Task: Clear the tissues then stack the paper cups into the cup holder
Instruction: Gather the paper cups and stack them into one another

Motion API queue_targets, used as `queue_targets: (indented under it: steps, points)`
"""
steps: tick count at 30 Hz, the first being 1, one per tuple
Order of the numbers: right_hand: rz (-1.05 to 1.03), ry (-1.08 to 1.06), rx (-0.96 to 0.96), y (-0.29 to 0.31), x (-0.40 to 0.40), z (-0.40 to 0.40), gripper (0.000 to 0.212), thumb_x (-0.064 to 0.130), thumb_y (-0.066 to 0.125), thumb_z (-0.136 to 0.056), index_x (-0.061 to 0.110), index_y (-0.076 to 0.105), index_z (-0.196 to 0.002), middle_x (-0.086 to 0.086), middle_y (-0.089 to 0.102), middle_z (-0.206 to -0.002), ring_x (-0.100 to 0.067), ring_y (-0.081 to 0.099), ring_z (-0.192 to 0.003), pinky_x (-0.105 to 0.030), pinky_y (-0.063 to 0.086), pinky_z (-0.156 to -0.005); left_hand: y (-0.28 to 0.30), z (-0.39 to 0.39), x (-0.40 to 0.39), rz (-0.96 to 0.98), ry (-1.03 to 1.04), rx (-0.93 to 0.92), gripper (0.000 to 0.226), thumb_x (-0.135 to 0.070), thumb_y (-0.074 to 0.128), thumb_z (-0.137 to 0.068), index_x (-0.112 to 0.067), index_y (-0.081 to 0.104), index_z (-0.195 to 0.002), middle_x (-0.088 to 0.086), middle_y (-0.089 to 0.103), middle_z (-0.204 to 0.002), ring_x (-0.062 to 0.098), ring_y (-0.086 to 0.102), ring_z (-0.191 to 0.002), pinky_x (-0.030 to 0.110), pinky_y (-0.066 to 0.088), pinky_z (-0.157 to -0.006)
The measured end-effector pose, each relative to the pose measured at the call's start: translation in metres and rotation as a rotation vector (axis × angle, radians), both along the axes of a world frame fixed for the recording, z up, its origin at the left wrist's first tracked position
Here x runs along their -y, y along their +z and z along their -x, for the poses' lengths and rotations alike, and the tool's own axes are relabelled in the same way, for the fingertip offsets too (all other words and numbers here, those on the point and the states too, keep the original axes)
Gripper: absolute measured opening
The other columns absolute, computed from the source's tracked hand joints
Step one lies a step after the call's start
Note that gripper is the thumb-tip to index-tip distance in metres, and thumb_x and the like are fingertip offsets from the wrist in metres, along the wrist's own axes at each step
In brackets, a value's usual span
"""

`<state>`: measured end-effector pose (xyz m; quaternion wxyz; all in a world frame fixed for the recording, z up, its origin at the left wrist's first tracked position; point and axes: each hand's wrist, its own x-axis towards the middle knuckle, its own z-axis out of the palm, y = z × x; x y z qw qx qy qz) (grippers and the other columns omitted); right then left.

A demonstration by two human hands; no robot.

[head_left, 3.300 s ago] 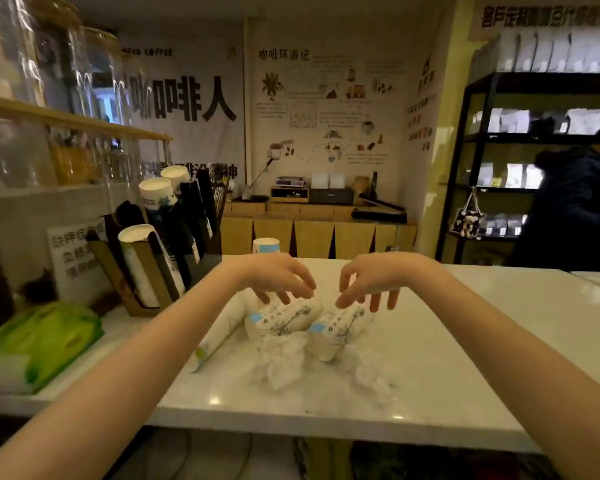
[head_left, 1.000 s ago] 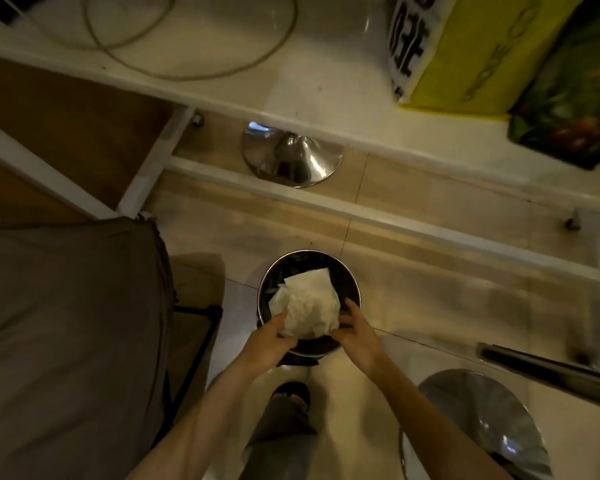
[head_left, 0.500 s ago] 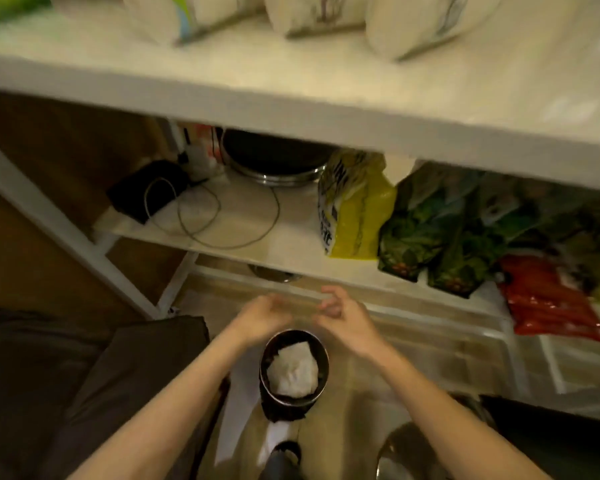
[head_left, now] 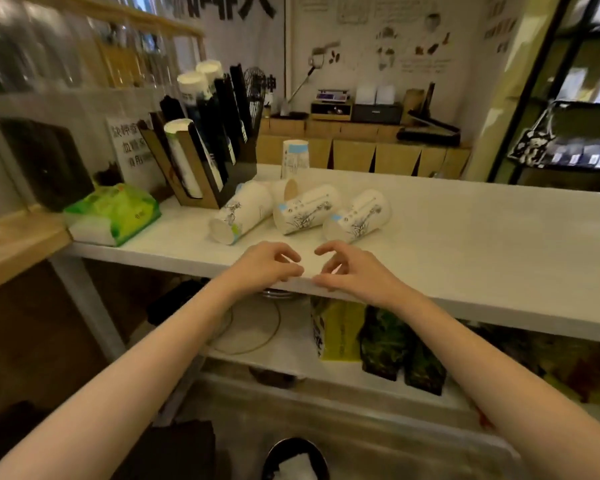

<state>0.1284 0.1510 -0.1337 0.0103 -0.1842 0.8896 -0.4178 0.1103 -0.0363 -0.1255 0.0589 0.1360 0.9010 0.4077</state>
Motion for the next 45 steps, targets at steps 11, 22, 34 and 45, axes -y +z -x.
queue_targets:
  steps: [11,22,34,45]
  points:
    - [0.067,-0.359,-0.105,0.078,-0.024,0.103,0.045,0.046,0.058,-0.078,0.021,0.047,-0.114,-0.005,0.063,-0.09,-0.018,0.065,-0.068,-0.031,0.051,-0.052,0.08,0.098,-0.004,-0.011,0.062,-0.323,0.043,-0.028,0.067,-0.075,-0.02,0.053,-0.115,-0.002,0.061,-0.1,0.008,0.056,-0.086,0.021,0.042,-0.07]
    - [-0.218,-0.725,0.114,0.042,-0.064,0.155,0.082,0.068,0.039,-0.077,0.005,0.034,-0.13,-0.018,0.053,-0.125,-0.035,0.059,-0.096,-0.043,0.054,-0.069,0.033,0.174,-0.035,0.413,-0.015,-0.435,0.076,-0.039,0.064,-0.075,-0.018,0.026,-0.137,0.007,0.033,-0.145,0.026,0.033,-0.13,0.041,0.036,-0.102]
    - [0.426,-0.724,0.298,0.02,-0.08,0.186,0.068,0.048,0.064,-0.074,-0.002,0.05,-0.117,-0.018,0.062,-0.109,-0.032,0.065,-0.087,-0.039,0.057,-0.062,0.017,0.193,-0.061,0.579,0.006,-0.42,0.09,-0.052,0.066,-0.066,-0.014,0.021,-0.133,0.012,0.051,-0.119,0.032,0.041,-0.115,0.04,0.043,-0.087]
    - [0.143,-0.698,-0.216,0.103,-0.121,0.203,0.068,0.05,0.067,-0.071,0.012,0.042,-0.122,-0.004,0.057,-0.106,-0.011,0.056,-0.081,-0.024,0.042,-0.054,-0.001,0.196,-0.1,-0.345,0.172,-0.483,0.105,-0.032,0.081,-0.057,-0.023,0.014,-0.138,0.004,0.035,-0.132,0.012,0.033,-0.116,0.029,0.032,-0.095]
